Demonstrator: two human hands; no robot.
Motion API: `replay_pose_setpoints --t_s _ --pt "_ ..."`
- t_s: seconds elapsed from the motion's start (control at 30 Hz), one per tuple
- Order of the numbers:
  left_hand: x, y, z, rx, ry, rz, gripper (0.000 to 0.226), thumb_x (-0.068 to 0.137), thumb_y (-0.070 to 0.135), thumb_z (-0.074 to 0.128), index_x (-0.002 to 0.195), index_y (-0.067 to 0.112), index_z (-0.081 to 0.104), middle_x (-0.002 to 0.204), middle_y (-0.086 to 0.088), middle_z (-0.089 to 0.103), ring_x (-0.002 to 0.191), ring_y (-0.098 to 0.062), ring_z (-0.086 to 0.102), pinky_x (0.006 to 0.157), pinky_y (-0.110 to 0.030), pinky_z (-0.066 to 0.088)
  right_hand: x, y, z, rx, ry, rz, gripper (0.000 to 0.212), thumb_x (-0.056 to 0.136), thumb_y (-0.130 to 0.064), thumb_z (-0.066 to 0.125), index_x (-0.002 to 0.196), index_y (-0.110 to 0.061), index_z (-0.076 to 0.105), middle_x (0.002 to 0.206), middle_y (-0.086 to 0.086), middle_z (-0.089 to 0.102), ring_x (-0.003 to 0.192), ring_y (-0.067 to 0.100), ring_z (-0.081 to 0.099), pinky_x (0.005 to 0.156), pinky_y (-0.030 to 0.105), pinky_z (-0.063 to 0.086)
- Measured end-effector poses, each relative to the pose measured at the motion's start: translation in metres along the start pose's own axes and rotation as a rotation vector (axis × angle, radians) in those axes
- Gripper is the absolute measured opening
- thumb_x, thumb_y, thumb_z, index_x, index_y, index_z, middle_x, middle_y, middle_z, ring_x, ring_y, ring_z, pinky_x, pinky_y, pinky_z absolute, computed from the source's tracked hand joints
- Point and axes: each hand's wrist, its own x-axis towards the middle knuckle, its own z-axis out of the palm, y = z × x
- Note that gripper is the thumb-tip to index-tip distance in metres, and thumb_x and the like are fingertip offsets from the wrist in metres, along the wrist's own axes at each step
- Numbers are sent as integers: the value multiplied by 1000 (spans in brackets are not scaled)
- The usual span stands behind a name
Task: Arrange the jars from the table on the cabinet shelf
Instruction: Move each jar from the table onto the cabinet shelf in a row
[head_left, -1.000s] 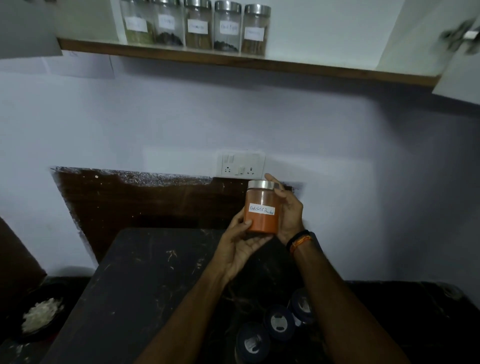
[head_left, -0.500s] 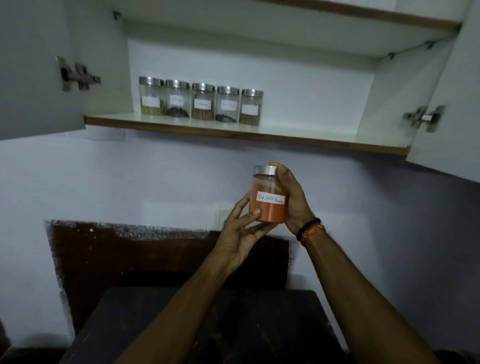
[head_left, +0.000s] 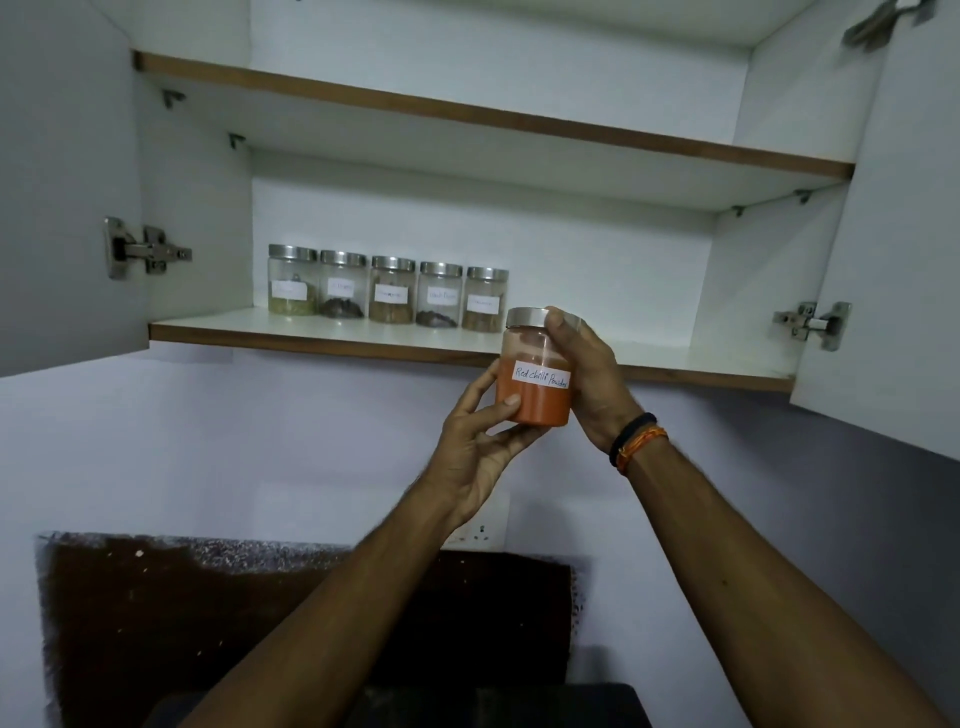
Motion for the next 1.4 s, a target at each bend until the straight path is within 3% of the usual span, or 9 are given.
replay_pose_setpoints --t_s 0.33,0.57,0.77,0.87,0.93,1.0,1.17,1.27,1.4 --pt "31 16 22 130 -86 8 62 86 4 67 144 16 50 143 -19 50 123 -43 58 102 -56 50 26 -34 -31 -189 -4 -36 57 79 -56 67 130 -29 60 117 -3 72 106 19 69 78 32 59" --pt "53 37 31 427 -175 -56 61 91 16 67 146 28 42 141 -18 53 118 -41 64 98 -54 54 46 -51 -44 -191 2 -134 54 79 -44 70 129 -25 61 124 6 65 106 23 69 73 29 59" --pt "81 70 30 582 -197 -75 40 93 19 56 132 18 62 130 -14 66 120 -34 64 95 -49 56 60 -53 -55 -180 95 -183 52 83 -38 67 131 -18 60 127 10 64 107 26 67 73 32 59" --pt "100 80 28 1204 -89 135 34 95 12 52 127 14 65 125 -6 69 119 -23 64 91 -31 55 69 -46 -64 -194 152 -195 42 94 -27 66 134 -17 57 130 9 61 105 24 67 67 24 58" --pt "112 82 19 1773 -136 268 39 96 19 56 134 15 60 137 -5 62 126 -21 57 100 -31 47 75 -40 -70 -203 181 -183 41 96 -25 64 135 -17 56 128 7 60 105 23 66 66 24 57" --pt "122 82 10 2083 -238 194 50 98 39 55 143 17 51 148 -5 52 137 -23 47 109 -38 39 80 -34 -74 -207 197 -172 42 96 -25 64 136 -17 55 122 2 61 102 20 66 64 23 57" --pt "147 76 -2 2284 -389 -161 78 95 68 42 157 22 30 160 -6 37 146 -27 35 116 -43 31 99 -22 -79 -254 188 -155 44 93 -26 68 135 -18 55 120 3 61 102 23 67 71 29 61" --pt "154 72 -3 2351 -408 -167 88 90 76 40 158 21 26 161 -8 34 147 -29 34 117 -47 30 115 -14 -81 -319 178 -141 45 91 -27 71 132 -20 57 123 7 62 107 28 67 87 42 60" --pt "157 70 -7 2411 -434 -61 88 89 78 37 155 20 32 156 -12 40 141 -30 41 111 -47 38 135 2 -77 -383 161 -125 44 90 -26 72 131 -19 57 116 1 62 107 26 65 90 44 59"
